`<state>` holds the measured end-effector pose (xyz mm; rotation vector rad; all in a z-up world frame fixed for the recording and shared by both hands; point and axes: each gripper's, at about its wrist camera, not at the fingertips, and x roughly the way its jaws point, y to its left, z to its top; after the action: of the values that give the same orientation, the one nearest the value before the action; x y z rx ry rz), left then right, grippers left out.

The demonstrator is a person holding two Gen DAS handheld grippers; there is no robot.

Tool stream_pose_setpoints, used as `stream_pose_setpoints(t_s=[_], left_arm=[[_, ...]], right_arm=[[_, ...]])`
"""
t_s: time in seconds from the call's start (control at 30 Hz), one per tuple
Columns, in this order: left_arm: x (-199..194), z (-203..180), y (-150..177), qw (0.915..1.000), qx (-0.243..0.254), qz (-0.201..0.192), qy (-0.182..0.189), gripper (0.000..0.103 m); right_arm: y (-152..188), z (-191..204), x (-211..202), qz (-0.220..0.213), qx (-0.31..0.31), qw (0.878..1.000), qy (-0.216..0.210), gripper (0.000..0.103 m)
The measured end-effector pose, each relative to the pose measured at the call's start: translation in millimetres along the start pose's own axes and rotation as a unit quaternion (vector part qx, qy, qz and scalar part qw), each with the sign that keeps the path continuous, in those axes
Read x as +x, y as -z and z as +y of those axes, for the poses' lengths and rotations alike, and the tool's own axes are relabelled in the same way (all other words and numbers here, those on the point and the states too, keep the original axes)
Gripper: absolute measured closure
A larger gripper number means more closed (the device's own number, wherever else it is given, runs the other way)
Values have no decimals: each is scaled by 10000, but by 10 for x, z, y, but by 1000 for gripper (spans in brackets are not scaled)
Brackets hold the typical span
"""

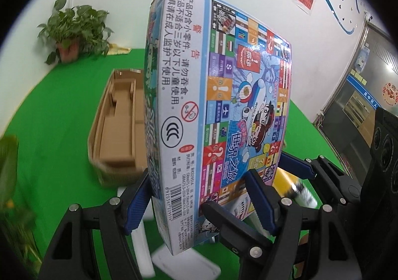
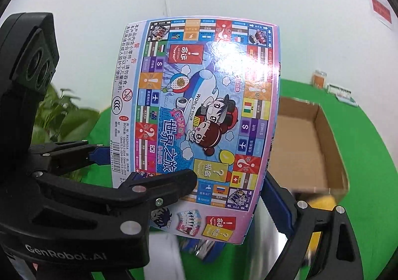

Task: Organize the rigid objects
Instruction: 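Carry the board-game box into the cardboard box and release it flat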

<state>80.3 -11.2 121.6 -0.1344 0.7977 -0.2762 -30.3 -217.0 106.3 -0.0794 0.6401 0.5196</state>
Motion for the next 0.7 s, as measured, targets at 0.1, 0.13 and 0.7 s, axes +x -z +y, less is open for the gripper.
stream_pose_setpoints(t_s=[0.1, 0.13, 0.7], left_arm=[[104, 42, -256, 10000, 13, -11, 24, 30], [151, 76, -338, 10000, 12, 5, 36, 30], [1348, 357, -657, 9923, -292, 1191, -196, 30]], right_arm=[[-313, -88, 187, -13, -16, 10000, 8, 11], [-413, -115, 262, -8, -18, 10000, 11, 11], [-1169, -767, 2050, 1277, 533, 9896, -391, 17]])
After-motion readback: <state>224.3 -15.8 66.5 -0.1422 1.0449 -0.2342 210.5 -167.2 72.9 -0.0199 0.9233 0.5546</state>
